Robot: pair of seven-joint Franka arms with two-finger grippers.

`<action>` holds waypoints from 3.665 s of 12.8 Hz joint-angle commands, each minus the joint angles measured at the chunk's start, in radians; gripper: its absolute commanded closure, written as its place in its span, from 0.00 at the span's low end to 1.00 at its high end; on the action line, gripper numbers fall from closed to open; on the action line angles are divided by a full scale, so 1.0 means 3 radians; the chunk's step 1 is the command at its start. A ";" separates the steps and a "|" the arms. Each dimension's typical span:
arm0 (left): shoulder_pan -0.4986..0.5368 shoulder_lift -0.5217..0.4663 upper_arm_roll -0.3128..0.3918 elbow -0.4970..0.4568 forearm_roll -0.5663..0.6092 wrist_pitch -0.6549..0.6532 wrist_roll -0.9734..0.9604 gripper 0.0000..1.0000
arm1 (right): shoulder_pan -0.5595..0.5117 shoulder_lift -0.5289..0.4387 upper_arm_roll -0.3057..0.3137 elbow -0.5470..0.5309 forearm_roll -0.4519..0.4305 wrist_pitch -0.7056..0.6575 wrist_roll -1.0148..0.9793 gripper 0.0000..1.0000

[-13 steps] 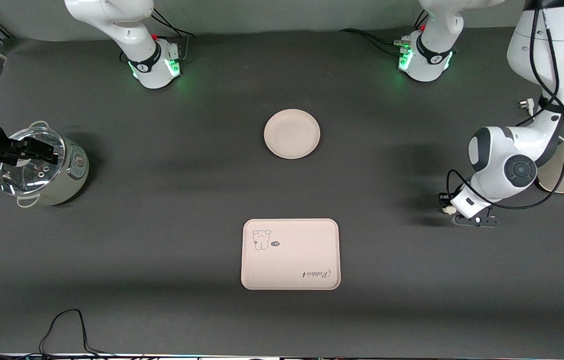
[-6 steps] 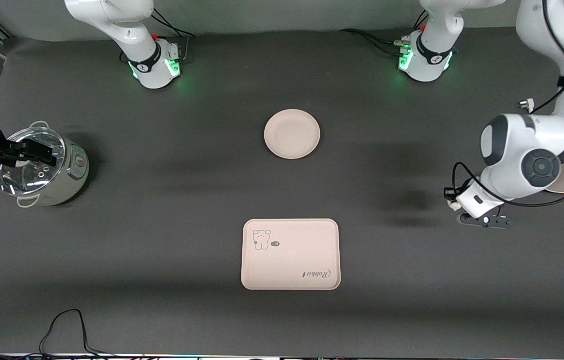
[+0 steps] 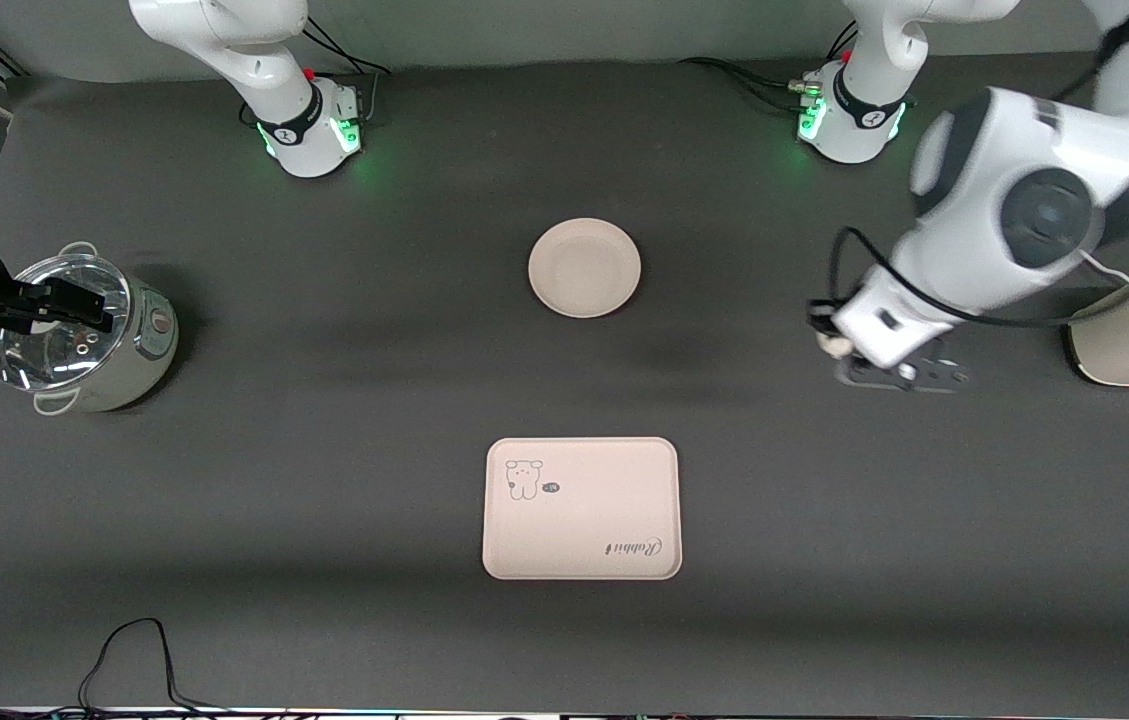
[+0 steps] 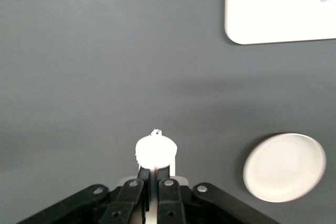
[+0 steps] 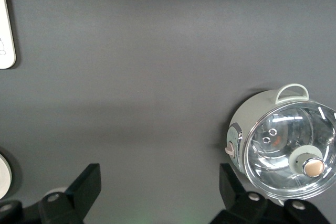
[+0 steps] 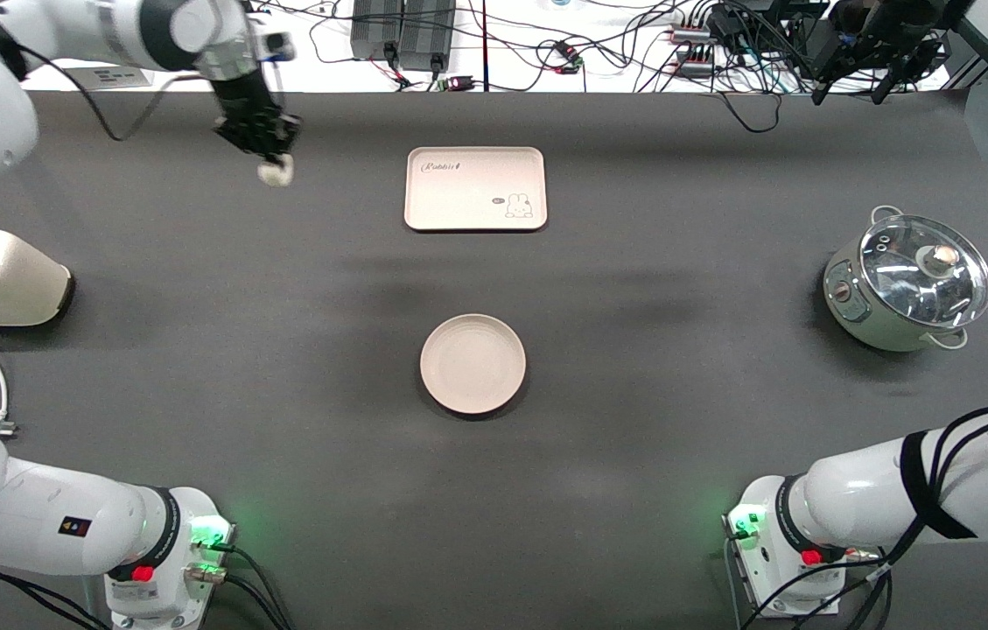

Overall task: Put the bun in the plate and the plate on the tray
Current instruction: 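Lift the bun with the left gripper and carry it over the plate, then lower the bun onto the plate and open the left gripper, then withdraw the left gripper while the right gripper reaches toward the plate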

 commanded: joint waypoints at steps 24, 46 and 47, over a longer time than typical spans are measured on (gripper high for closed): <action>-0.1906 0.1015 0.0031 -0.0854 0.0671 0.2112 -0.3016 0.00 | 0.0004 -0.0084 -0.0006 -0.0101 0.0014 0.0010 -0.0048 0.00; -0.0819 0.0867 0.0087 0.0193 0.0657 0.0647 -0.0840 0.00 | 0.0166 -0.0293 0.0004 -0.0360 0.0030 0.0046 0.0023 0.00; -0.0691 0.0826 0.0082 0.0352 0.0657 0.0432 -0.0564 0.00 | 0.0254 -0.0390 0.0004 -0.0488 0.0045 0.0092 0.0064 0.00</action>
